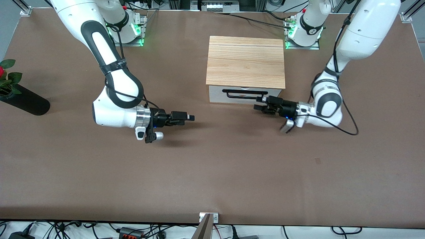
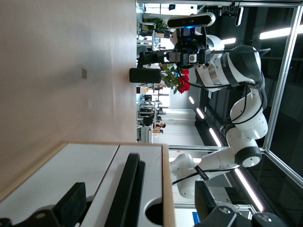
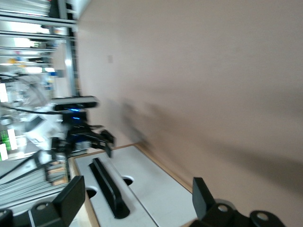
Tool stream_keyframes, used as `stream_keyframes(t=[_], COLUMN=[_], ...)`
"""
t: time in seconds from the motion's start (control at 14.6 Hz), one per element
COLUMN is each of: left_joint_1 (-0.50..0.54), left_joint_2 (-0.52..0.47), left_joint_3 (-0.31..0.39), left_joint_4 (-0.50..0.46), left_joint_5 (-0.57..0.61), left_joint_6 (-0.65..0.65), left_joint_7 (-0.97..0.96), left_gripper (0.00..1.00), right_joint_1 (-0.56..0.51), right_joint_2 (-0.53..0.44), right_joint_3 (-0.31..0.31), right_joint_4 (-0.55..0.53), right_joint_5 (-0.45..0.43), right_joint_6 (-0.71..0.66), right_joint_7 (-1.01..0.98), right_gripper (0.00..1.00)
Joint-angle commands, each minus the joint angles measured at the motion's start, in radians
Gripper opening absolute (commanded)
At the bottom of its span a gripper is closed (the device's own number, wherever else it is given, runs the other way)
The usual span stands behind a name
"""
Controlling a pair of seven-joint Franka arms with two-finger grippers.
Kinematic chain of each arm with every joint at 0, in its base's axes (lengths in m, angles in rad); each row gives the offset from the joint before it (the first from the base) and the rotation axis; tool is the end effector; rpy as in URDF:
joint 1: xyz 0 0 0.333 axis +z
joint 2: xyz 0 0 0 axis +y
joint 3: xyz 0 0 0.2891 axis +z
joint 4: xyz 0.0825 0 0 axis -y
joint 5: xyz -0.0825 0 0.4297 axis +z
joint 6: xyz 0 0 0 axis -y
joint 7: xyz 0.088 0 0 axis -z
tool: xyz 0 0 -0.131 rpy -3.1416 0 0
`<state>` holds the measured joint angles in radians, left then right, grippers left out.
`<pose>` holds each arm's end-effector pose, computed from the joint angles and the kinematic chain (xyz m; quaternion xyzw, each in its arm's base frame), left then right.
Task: Pull top drawer with both arms simultaneously
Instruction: 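Close the right gripper and the left gripper on the black handle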
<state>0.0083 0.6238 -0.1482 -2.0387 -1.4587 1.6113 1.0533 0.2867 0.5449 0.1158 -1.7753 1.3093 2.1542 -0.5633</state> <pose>0.5189 -0.2065 0.1015 0.7054 -0.0583 -0.0775 0.7022 0.6118 0.3207 0.2003 -0.8609 -0.0223 0.0310 0.5074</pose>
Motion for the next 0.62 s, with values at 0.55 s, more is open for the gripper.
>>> stream_keyframes(t=[0.55], left_joint_1=[0.067], left_joint_2=[-0.029], left_joint_3=[-0.007], left_joint_4=[-0.058], left_joint_5=[-0.017], left_joint_6=[-0.034], left_joint_7=[0.037], left_gripper=[0.69], right_joint_1=[0.220], right_joint_2=[0.006], right_joint_3=[0.008], right_joint_4=[-0.150], right_joint_5=[0.824], right_joint_6=[0.151], right_joint_7=[-0.716], right_gripper=[1.00])
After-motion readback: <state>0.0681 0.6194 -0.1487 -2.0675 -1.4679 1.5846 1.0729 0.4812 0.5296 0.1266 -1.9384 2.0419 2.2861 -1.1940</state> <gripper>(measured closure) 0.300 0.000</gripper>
